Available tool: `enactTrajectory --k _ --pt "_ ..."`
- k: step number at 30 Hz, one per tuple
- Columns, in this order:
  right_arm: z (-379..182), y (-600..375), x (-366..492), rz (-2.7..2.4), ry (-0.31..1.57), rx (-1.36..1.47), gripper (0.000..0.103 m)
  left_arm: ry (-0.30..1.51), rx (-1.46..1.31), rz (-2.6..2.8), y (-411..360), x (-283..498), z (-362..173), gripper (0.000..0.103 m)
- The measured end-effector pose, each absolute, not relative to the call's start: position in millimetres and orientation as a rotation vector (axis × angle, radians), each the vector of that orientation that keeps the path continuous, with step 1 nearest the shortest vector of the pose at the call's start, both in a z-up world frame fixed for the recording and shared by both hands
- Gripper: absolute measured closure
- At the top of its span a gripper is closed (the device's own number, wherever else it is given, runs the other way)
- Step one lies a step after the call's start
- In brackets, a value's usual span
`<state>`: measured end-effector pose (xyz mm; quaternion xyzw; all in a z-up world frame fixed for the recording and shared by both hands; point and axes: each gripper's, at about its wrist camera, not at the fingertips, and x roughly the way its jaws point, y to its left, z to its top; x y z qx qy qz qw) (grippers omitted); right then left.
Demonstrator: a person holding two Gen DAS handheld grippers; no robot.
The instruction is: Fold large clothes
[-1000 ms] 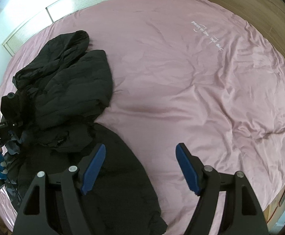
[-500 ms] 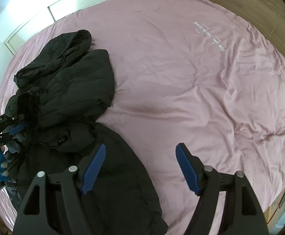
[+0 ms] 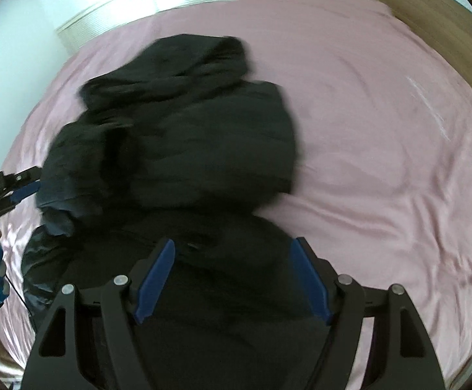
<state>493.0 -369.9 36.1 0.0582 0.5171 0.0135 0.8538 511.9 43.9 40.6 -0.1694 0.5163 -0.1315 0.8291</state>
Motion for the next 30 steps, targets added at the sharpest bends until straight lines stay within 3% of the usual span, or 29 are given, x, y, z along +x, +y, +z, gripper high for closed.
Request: enactTrajectory --k 5,12,22,23,26,30 --pt "52 -283 540 0.183 1.028 0.045 0.029 1.075 -0.329 -0.222 78 533 41 0.027" --pt "59 -195 598 0.306 0.949 -0.055 0.029 1.045 -0.242 -0.187 81 562 25 0.027" --pt "-34 -188 629 0.236 1.045 -0.248 0.029 1.075 -0.119 -0.149 46 561 -47 0.025" --pt "-46 -195 629 0.230 1.070 -0.239 0.027 1.075 -0.109 -0.144 44 560 -52 0.024" --pt "-71 -215 628 0.203 1.110 -0.202 0.006 1.074 -0.098 -0.133 40 559 -61 0.024" --pt "-90 -231 628 0.218 1.126 -0.135 0.002 1.067 -0.079 -0.122 37 558 -70 0.023"
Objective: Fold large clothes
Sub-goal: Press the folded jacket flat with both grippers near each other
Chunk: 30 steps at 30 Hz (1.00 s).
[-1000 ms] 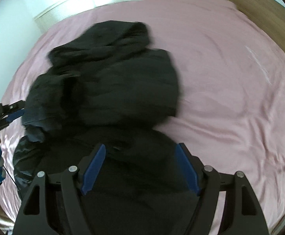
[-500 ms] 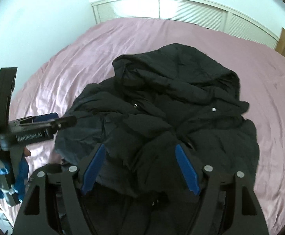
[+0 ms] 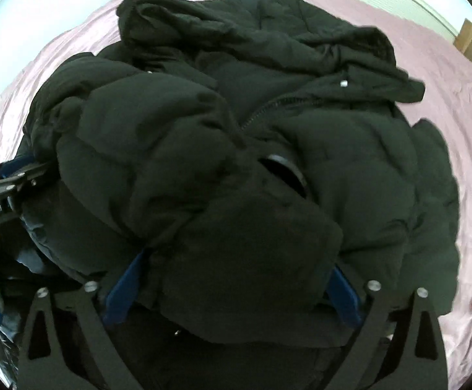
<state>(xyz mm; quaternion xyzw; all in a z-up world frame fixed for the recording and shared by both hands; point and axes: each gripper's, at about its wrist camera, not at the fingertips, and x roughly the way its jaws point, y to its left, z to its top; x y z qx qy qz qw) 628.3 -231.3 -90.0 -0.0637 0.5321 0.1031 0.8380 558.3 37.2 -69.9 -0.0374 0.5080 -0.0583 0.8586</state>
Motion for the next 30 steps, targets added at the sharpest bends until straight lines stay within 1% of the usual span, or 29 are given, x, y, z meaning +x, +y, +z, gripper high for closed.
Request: enactTrajectory --k 8,13,18,21,25,30 --pt "-90 -230 626 0.231 1.132 -0.153 0.002 1.069 -0.068 -0.119 36 556 -68 0.023" --pt "-72 -236 616 0.230 1.138 -0.167 0.002 1.069 -0.056 -0.147 41 549 -48 0.023" --pt "-30 -243 594 0.256 1.077 -0.160 0.002 1.005 -0.069 -0.150 58 545 -13 0.016" --pt "-6 -237 592 0.288 1.034 -0.156 0.002 0.981 -0.109 -0.147 72 557 5 0.015" --pt "13 -214 606 0.354 0.986 -0.147 0.002 0.961 -0.101 -0.133 73 581 13 0.015" --pt "10 -170 635 0.451 0.942 -0.142 0.002 0.984 -0.106 -0.143 61 617 3 0.015"
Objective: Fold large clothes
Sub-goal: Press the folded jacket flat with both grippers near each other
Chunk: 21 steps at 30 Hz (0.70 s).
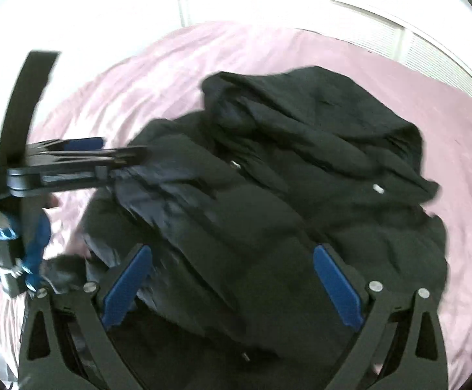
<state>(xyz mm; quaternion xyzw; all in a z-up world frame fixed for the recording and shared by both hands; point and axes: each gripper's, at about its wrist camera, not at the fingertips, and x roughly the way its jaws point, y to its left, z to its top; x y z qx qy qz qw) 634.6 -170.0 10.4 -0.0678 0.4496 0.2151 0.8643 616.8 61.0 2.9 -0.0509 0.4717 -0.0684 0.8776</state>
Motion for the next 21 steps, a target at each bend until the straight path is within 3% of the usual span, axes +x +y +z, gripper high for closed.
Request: enactTrajectory --k 4,13,21 --pt "-29 -155 656 0.445 1.003 -0.161 0.002 1.039 -0.089 -0.122 50 629 -29 0.015" --pt "-101 -160 662 0.466 1.060 -0.300 0.000 1.099 -0.031 -0.103 34 627 -91 0.002" --pt "-106 -156 669 0.492 1.123 -0.344 0.000 1.083 0.016 -0.049 23 620 -73 0.001"
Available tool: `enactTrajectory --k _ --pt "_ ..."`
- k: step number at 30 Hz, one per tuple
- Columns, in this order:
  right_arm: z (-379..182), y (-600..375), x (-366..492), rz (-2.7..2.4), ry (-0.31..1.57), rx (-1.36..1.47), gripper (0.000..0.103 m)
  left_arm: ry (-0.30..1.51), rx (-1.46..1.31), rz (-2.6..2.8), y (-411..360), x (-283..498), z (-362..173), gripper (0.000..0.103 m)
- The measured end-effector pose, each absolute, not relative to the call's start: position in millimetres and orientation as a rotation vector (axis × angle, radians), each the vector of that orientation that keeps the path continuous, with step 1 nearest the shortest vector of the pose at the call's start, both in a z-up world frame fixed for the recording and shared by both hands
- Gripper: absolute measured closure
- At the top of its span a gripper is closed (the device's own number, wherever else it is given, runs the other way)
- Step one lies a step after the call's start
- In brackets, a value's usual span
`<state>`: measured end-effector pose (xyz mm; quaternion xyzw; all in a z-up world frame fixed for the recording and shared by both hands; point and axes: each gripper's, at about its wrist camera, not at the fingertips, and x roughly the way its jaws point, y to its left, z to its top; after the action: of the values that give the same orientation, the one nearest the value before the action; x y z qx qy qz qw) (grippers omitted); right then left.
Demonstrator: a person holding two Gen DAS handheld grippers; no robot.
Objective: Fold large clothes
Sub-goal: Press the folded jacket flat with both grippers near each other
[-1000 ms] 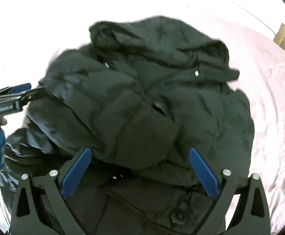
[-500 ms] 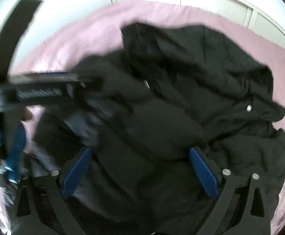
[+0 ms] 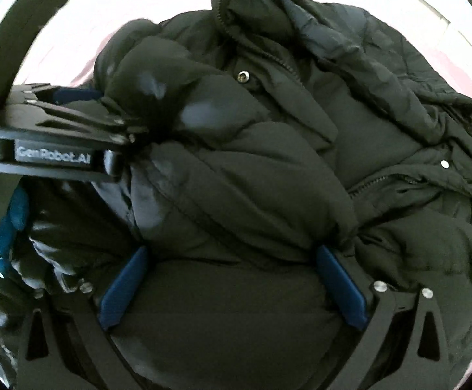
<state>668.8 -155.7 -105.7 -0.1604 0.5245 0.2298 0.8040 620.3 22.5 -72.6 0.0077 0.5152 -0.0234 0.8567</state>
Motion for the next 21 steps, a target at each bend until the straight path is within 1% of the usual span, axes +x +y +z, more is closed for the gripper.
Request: enactTrajectory --k 4,6,9,12,21 --pt "-75 -161 654 0.483 1.077 -0.376 0.000 1.025 0.022 -0.041 21 591 -49 0.001" --pt "-65 -169 643 0.482 1.048 -0.368 0.000 1.035 0.017 -0.051 19 583 -52 0.001" --pt "-78 -191 640 0.430 1.091 -0.328 0.000 1.071 0.050 -0.053 11 576 -75 0.001" --pt "-93 -197 638 0.429 1.107 -0.293 0.000 1.061 0.059 -0.037 9 571 -88 0.001" --pt "-109 -194 637 0.422 1.076 -0.310 0.000 1.030 0.049 -0.016 10 566 -101 0.001"
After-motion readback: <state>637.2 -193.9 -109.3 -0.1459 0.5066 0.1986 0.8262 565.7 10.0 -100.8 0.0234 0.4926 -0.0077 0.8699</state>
